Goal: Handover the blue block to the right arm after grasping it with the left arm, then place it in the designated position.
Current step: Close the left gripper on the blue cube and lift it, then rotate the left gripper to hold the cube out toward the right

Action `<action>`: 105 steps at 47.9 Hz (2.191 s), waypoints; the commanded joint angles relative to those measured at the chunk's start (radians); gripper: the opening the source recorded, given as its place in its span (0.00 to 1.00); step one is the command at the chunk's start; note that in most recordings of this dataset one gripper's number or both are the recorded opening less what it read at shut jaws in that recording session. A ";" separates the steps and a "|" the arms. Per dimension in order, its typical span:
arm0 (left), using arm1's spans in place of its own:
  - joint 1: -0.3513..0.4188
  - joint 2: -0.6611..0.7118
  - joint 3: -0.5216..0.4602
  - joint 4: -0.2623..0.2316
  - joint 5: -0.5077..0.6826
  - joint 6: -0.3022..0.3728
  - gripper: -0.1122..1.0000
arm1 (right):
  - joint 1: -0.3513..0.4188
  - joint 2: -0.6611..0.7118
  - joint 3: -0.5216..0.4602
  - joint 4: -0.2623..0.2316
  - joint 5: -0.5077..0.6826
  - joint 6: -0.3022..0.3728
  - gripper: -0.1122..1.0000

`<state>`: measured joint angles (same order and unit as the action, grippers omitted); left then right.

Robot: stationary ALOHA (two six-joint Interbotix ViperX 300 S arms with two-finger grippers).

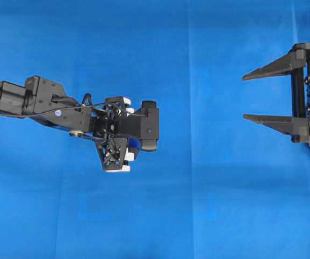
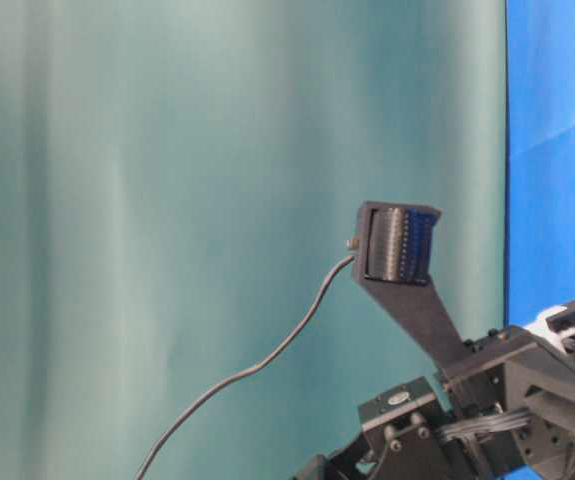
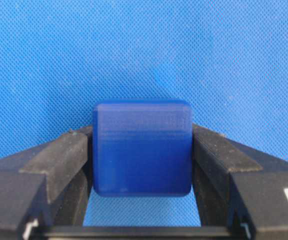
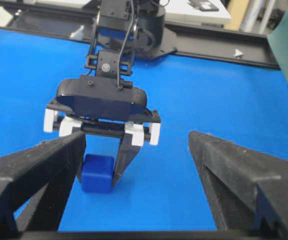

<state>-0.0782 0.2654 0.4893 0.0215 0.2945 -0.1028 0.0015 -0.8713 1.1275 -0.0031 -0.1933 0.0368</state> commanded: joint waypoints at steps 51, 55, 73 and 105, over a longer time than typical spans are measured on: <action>0.002 -0.272 -0.129 0.002 0.321 -0.012 0.54 | -0.002 0.006 -0.031 0.000 -0.008 -0.002 0.98; 0.003 -0.288 -0.149 0.002 0.370 -0.012 0.54 | 0.000 0.006 -0.031 0.000 -0.008 -0.002 0.98; 0.002 -0.374 -0.238 0.005 0.508 -0.002 0.54 | -0.002 0.006 -0.031 0.000 -0.006 -0.002 0.98; 0.003 -0.393 -0.235 0.006 0.511 -0.006 0.54 | -0.002 0.006 -0.034 0.000 -0.006 0.000 0.98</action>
<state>-0.0767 -0.0997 0.2761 0.0245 0.8084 -0.1074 0.0015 -0.8682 1.1229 -0.0031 -0.1933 0.0368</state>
